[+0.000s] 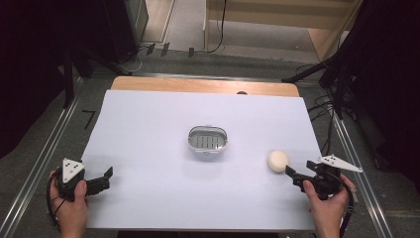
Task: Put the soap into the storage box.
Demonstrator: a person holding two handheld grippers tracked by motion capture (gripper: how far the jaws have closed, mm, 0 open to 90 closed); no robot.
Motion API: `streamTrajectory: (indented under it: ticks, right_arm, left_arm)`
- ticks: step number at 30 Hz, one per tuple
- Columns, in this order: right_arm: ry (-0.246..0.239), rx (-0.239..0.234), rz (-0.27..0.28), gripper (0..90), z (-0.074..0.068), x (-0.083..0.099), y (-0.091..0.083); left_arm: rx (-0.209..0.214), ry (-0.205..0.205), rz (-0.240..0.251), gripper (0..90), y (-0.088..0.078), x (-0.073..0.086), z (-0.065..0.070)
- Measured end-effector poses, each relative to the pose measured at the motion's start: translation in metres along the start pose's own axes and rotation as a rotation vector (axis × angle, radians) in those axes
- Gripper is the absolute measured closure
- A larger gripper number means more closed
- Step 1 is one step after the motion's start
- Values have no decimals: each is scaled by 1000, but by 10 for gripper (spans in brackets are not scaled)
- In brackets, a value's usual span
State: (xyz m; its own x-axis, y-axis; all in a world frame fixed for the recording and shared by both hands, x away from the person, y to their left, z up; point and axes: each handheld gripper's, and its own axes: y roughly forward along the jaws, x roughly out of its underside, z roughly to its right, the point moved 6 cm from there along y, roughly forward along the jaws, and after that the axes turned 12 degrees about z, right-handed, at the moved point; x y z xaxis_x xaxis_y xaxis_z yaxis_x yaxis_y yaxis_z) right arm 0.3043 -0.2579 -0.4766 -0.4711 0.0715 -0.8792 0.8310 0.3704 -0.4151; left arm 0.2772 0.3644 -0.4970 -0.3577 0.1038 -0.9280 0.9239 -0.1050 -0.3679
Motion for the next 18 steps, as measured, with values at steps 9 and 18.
streamTrajectory:
  ticks: [9,18]
  right_arm:
    - [-32,-12,-26,135,-18,-3,19]
    - [-38,10,-68,135,-26,0,43]
  left_arm:
    - [3,-4,-5,3,0,0,0]
    - [5,-4,-7,3,0,0,0]
